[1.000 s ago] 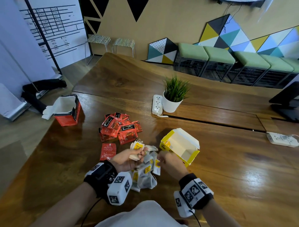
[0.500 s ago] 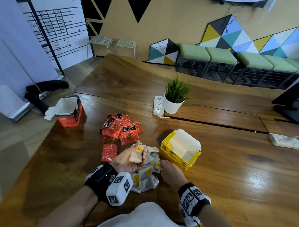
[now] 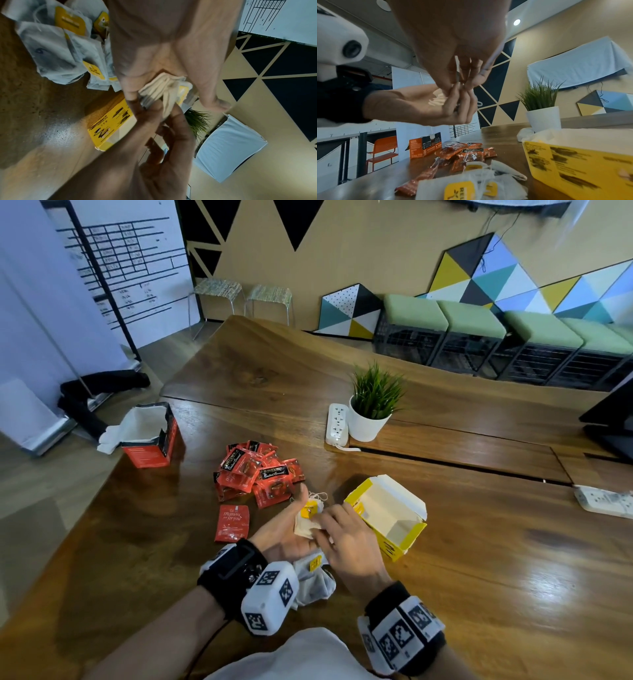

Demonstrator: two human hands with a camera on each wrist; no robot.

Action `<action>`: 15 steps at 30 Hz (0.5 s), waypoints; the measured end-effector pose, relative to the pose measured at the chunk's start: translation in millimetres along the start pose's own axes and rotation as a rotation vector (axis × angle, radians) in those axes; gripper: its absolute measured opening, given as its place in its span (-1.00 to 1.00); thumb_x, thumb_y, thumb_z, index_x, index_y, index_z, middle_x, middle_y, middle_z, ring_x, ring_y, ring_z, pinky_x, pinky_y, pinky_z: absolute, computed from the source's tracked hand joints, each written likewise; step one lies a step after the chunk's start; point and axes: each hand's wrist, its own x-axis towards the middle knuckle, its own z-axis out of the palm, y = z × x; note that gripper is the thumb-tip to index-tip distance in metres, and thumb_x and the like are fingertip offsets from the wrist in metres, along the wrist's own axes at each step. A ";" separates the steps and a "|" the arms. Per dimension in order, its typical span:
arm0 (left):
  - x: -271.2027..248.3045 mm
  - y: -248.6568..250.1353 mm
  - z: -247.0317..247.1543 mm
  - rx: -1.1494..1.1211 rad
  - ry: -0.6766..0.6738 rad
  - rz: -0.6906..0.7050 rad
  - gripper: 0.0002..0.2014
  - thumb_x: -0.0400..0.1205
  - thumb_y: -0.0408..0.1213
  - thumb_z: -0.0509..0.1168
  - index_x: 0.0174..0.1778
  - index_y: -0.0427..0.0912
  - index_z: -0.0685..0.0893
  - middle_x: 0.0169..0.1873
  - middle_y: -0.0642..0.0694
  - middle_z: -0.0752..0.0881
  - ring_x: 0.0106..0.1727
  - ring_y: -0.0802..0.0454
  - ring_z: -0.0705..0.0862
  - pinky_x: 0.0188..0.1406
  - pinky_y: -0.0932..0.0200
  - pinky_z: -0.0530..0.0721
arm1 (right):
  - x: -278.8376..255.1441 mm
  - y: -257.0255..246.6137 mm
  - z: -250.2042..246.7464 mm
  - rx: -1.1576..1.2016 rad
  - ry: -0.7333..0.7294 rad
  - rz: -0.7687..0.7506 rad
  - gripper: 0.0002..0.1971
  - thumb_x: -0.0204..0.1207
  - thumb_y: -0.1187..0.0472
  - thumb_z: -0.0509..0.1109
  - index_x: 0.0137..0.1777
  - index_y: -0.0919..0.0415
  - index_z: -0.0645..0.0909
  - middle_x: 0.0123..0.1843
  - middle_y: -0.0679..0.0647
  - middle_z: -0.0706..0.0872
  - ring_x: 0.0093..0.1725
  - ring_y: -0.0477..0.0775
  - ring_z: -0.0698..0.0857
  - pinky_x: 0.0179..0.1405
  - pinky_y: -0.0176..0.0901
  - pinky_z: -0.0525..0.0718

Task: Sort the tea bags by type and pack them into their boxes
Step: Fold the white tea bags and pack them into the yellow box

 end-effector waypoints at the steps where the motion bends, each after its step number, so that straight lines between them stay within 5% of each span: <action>1: -2.2 1.3 0.6 0.020 -0.015 0.004 -0.52 0.50 0.17 0.09 -0.23 -0.23 0.59 -0.43 -0.13 0.65 -0.41 0.07 0.68 -0.43 0.27 0.67 | -0.2 -0.2 -0.1 -0.002 0.005 -0.009 -0.78 0.53 0.07 0.22 -0.05 0.11 0.67 -0.15 -0.05 0.63 -0.11 -0.06 0.47 -0.30 -0.29 0.54; 6: -2.1 2.8 -9.5 0.158 -0.012 0.023 -0.78 0.66 -0.20 0.12 -0.06 -0.27 0.58 -0.29 -0.14 0.65 -0.27 0.07 0.63 -0.27 0.26 0.68 | -1.1 -0.8 -7.1 0.097 0.031 -0.046 -0.79 0.54 0.13 0.23 -0.06 0.15 0.69 -0.04 0.00 0.67 -0.05 0.00 0.54 -0.21 -0.22 0.62; 9: -2.8 0.9 -12.4 0.244 0.026 0.062 -0.88 0.63 -0.43 0.17 -0.07 -0.30 0.61 -0.33 -0.10 0.70 -0.32 0.12 0.68 -0.24 0.29 0.72 | 2.0 10.0 -21.5 0.312 0.090 0.125 -0.85 0.55 0.17 0.29 0.02 0.16 0.65 0.02 0.00 0.65 0.02 -0.10 0.55 -0.07 -0.33 0.54; 13: -7.9 -1.0 -8.4 0.746 -0.118 -0.032 -0.76 0.61 -0.48 0.26 0.20 -0.32 0.49 -0.26 0.00 0.65 -0.24 0.18 0.64 -0.17 0.30 0.65 | 17.7 24.3 -38.8 0.524 -0.410 0.341 -0.52 0.50 0.17 0.44 0.40 0.01 0.43 0.18 -0.03 0.63 -0.04 -0.17 0.56 -0.12 -0.45 0.47; 15: -7.6 -2.1 2.1 0.952 -0.132 -0.051 -0.39 0.62 -0.53 0.22 0.55 -0.29 0.11 -0.20 -0.01 0.64 -0.23 0.27 0.68 -0.18 0.32 0.65 | 20.2 28.8 -40.7 0.516 -0.546 0.316 -0.51 0.47 0.22 0.46 0.39 0.02 0.47 0.18 0.00 0.66 0.03 -0.12 0.57 -0.08 -0.52 0.44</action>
